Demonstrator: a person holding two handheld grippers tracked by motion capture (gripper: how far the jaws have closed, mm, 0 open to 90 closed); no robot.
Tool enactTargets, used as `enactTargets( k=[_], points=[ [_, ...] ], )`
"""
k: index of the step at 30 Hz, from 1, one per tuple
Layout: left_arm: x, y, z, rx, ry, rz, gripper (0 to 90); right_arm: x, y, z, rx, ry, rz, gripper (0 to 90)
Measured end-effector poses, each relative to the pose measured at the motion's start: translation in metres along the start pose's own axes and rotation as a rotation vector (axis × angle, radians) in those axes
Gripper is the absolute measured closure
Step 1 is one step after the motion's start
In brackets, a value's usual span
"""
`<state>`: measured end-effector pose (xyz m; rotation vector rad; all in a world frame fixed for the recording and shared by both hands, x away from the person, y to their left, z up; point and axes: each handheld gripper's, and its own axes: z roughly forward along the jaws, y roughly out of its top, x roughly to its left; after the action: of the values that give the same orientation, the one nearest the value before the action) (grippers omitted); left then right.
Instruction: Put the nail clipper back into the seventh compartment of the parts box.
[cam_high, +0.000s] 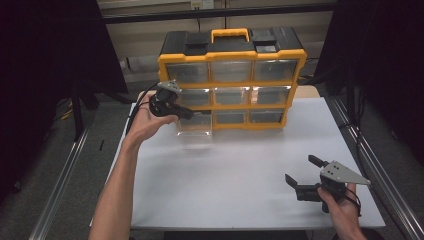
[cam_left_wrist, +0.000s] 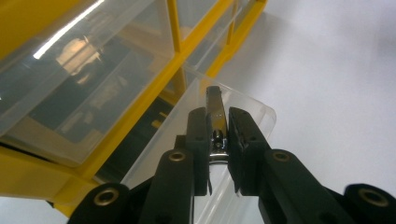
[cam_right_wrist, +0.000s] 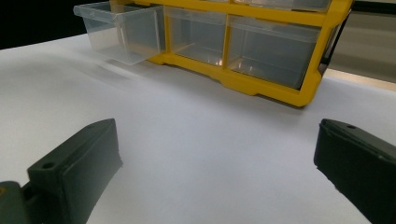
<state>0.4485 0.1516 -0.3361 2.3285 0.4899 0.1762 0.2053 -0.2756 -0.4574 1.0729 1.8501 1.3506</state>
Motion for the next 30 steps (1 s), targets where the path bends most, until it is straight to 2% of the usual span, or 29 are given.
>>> enactTargets(
  k=[2,3,5,6,13,15,16,18,23,24,27,29,30],
  points=[
    [0.001,0.0,0.001,0.029,0.001,0.018,79.4,0.0,0.0,0.0,0.0,-0.001,0.001,0.2],
    [0.0,0.0,0.003,0.022,0.001,0.005,79.4,0.0,0.0,0.0,0.0,-0.001,-0.001,0.2],
    [0.0,0.0,0.005,0.026,0.017,0.017,79.3,0.0,0.0,0.0,0.0,-0.002,0.001,0.2],
    [0.0,0.0,0.005,0.032,0.01,0.021,79.4,0.0,0.0,0.0,0.001,0.002,0.0,0.2],
    [0.001,0.0,0.012,0.069,0.004,0.006,79.4,0.0,0.0,0.001,0.003,-0.003,-0.002,0.2],
    [0.001,0.0,0.014,0.082,0.004,0.021,79.4,0.0,0.0,0.0,0.004,-0.003,-0.001,0.2],
    [0.0,0.0,0.016,0.088,0.003,0.011,79.3,0.0,0.0,0.0,0.003,-0.003,-0.002,0.2],
    [-0.001,0.001,0.018,0.106,0.005,0.021,79.4,0.0,0.0,0.0,0.004,-0.002,-0.001,0.2],
    [0.001,0.001,0.024,0.124,0.0,0.015,79.4,0.001,0.0,0.0,0.004,-0.004,0.0,0.2],
    [0.001,0.0,0.028,0.145,-0.013,0.006,79.3,0.0,0.0,0.0,0.003,-0.003,-0.001,0.2],
    [0.001,-0.001,0.032,0.17,0.0,0.007,79.3,0.0,0.0,0.0,0.001,-0.002,-0.001,0.1],
    [0.002,-0.001,0.032,0.17,-0.003,0.011,79.3,0.0,0.0,0.0,0.002,-0.001,0.0,0.1],
    [0.003,0.0,0.033,0.194,-0.003,0.021,79.3,0.0,0.0,0.0,0.004,0.001,-0.001,0.2]
  ],
)
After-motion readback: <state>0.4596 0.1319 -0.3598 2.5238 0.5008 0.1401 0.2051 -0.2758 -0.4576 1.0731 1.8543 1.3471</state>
